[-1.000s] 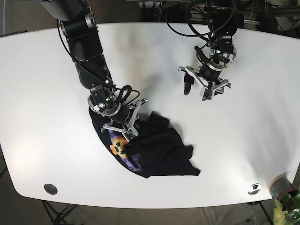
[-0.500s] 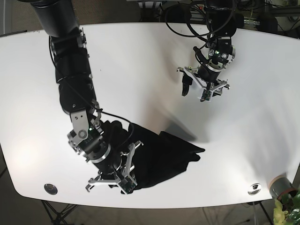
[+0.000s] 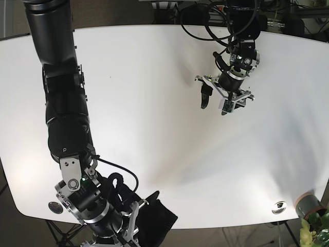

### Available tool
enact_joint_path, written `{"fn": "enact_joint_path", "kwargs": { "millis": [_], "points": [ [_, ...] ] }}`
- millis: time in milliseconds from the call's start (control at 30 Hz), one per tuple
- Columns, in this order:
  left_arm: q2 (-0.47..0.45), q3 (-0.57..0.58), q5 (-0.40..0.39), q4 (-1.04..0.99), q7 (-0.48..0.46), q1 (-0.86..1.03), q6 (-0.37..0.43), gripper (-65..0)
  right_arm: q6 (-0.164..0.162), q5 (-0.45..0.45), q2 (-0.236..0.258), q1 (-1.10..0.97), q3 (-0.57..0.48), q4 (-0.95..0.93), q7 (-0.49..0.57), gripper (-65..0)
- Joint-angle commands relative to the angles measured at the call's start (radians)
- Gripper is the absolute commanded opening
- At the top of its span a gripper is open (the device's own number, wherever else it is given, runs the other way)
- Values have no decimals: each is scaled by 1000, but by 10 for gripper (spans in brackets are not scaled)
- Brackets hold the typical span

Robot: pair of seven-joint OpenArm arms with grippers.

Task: Fold the T-shirt properly
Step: 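Lift the black shirt with the right gripper and shake it out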

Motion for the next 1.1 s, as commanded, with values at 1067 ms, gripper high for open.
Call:
{"fn": "enact_joint_path", "kwargs": {
  "millis": [1067],
  "points": [
    [5,-5,-11,111,-23,-139,6,-276,55,-2,-83,-91,-1,23,-9,-628]
  ]
}}
